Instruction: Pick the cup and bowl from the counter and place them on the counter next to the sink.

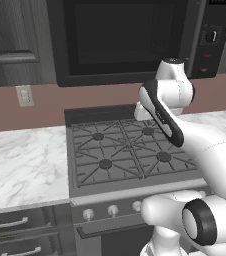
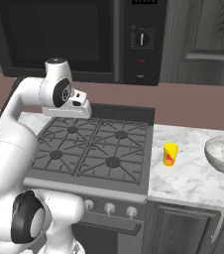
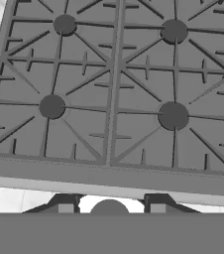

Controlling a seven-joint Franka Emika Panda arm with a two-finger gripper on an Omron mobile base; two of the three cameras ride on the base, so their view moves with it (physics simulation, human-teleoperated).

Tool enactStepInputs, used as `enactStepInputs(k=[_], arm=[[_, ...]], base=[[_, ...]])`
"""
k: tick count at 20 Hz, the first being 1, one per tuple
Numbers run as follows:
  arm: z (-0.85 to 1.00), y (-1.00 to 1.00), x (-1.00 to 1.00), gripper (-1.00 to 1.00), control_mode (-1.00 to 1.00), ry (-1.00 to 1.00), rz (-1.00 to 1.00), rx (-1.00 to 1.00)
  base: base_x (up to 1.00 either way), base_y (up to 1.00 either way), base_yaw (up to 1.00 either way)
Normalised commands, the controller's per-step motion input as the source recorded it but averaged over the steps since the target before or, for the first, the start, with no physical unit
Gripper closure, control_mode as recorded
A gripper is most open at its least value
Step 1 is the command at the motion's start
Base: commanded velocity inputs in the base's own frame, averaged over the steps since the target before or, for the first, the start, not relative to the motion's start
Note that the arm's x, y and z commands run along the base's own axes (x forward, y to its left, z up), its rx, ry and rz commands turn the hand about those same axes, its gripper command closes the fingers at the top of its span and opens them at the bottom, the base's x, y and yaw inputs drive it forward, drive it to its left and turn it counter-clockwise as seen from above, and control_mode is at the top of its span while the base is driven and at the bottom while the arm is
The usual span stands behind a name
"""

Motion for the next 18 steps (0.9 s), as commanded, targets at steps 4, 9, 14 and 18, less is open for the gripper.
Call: enactStepInputs(k=[4, 9, 14, 18], arm=[[-0.06, 0.00, 0.02, -1.00, -1.00, 0.00, 0.00, 0.00], [-0.26, 0.00, -0.02, -1.00, -1.00, -0.01, 0.00, 0.00], [-0.34, 0.00, -0.08, -1.00, -1.00, 0.00, 0.00, -0.03], [-0.40, 0.00, 0.00, -1.00, -1.00, 0.10, 0.00, 0.00]], base=[[0.00, 0.00, 0.00], [0.00, 0.00, 0.00], [0.00, 0.00, 0.00], [0.00, 0.00, 0.00]])
